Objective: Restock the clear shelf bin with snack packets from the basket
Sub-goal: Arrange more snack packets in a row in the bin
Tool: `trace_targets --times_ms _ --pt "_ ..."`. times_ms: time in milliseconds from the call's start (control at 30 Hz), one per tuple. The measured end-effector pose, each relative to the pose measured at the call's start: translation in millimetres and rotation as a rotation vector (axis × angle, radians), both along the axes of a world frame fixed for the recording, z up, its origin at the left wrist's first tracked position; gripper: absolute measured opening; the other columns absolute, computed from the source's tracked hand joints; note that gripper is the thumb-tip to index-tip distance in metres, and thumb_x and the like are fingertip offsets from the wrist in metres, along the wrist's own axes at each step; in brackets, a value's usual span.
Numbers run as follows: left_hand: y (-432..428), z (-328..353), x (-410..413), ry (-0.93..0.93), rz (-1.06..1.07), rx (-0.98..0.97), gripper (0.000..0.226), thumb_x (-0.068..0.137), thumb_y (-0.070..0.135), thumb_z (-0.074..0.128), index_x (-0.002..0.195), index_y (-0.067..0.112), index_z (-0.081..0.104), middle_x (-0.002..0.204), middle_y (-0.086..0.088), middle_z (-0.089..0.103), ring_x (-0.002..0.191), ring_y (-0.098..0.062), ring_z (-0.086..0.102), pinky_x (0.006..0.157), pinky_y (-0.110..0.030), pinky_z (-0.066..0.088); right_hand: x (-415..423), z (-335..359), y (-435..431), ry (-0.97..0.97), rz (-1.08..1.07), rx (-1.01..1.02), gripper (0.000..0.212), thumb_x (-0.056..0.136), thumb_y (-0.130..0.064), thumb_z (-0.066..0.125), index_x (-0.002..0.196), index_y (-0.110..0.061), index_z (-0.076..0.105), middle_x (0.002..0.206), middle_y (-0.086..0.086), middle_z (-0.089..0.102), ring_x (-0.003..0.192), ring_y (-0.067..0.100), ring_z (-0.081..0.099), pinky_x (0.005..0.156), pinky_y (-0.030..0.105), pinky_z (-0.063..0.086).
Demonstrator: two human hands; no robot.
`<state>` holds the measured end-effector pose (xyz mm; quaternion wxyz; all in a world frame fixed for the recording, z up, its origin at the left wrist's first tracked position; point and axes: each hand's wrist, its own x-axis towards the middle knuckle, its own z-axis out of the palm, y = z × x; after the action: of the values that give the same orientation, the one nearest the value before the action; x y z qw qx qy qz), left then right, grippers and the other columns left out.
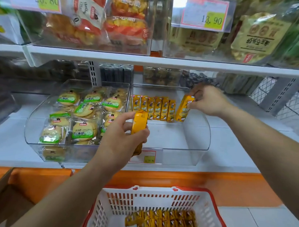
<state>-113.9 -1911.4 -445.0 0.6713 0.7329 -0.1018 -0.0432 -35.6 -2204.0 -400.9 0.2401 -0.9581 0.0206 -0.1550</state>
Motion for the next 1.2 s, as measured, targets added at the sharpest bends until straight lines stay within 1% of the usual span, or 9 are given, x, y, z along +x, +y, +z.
trace_targets --times_ms 133,233,400,567,700,833,933,1067,1200 --pt "-8 -10 11 -0.042 -0.008 0.04 0.042 0.089 0.023 0.076 0.126 0.036 0.06 0.097 0.009 0.076 0.087 -0.018 0.075 0.072 -0.039 0.064 37 -9 -9 0.023 -0.003 -0.128 0.027 0.075 -0.018 0.08 0.098 -0.02 0.065 0.085 0.0 0.063 0.088 0.023 0.063 0.069 0.025 0.043" --pt "-15 -15 20 -0.08 -0.022 0.051 0.049 0.088 0.021 0.077 0.126 0.046 0.059 0.098 0.015 0.073 0.084 -0.018 0.073 0.067 -0.034 0.064 60 -10 -11 0.077 -0.053 -0.204 0.027 0.076 -0.022 0.078 0.096 -0.03 0.061 0.099 -0.004 0.066 0.094 0.021 0.062 0.078 0.029 0.049" --pt "-26 -22 33 -0.103 -0.026 0.062 0.054 0.088 0.022 0.077 0.134 0.044 0.057 0.1 0.012 0.071 0.082 -0.012 0.068 0.068 -0.019 0.058 83 -9 -19 0.171 -0.065 -0.277 0.029 0.071 -0.024 0.085 0.078 -0.035 0.059 0.095 -0.006 0.063 0.088 0.018 0.058 0.072 0.027 0.044" --pt "-36 -27 47 -0.08 0.005 0.058 0.05 0.088 0.022 0.077 0.128 0.045 0.058 0.098 0.01 0.07 0.075 -0.004 0.066 0.062 -0.017 0.055 98 -24 -20 0.312 0.026 -0.446 0.029 0.075 -0.032 0.083 0.1 -0.027 0.069 0.103 -0.003 0.063 0.097 0.021 0.061 0.077 0.031 0.051" --pt "-39 -32 55 -0.099 -0.012 0.101 0.048 0.088 0.024 0.078 0.115 0.056 0.053 0.094 0.019 0.069 0.078 -0.004 0.067 0.067 -0.026 0.061 113 -27 -21 0.302 0.037 -0.487 0.021 0.079 -0.028 0.079 0.094 -0.023 0.067 0.099 0.003 0.066 0.089 0.024 0.062 0.066 0.029 0.047" --pt "-40 -35 60 -0.101 -0.022 0.141 0.052 0.088 0.025 0.077 0.129 0.046 0.053 0.096 0.015 0.069 0.076 -0.003 0.067 0.069 -0.029 0.061 119 -36 -21 0.328 0.007 -0.517 0.027 0.083 -0.031 0.073 0.107 -0.024 0.062 0.11 0.005 0.064 0.097 0.026 0.062 0.082 0.037 0.055" --pt "-41 -36 59 -0.078 -0.039 0.159 0.053 0.087 0.025 0.079 0.128 0.046 0.053 0.098 0.013 0.07 0.076 -0.004 0.068 0.067 -0.028 0.062 105 -32 -19 0.233 -0.083 -0.434 0.04 0.086 -0.035 0.068 0.124 -0.028 0.058 0.127 0.002 0.06 0.111 0.026 0.06 0.089 0.035 0.052" --pt "-44 -30 51 -0.043 -0.036 0.126 0.046 0.082 0.023 0.084 0.117 0.039 0.058 0.096 0.012 0.073 0.07 -0.001 0.068 0.055 -0.018 0.054 44 -21 -4 0.008 -0.133 -0.358 0.034 0.085 -0.033 0.069 0.118 -0.024 0.063 0.124 0.005 0.062 0.113 0.028 0.059 0.092 0.038 0.051" --pt "-49 -17 34 -0.099 -0.041 0.101 0.043 0.077 0.019 0.088 0.102 0.039 0.059 0.089 0.011 0.075 0.066 -0.005 0.067 0.053 -0.02 0.05 -43 -13 30 -0.074 0.099 0.24 0.012 0.09 -0.02 0.069 0.101 -0.026 0.069 0.091 -0.008 0.07 0.083 0.007 0.064 0.072 0.021 0.048"
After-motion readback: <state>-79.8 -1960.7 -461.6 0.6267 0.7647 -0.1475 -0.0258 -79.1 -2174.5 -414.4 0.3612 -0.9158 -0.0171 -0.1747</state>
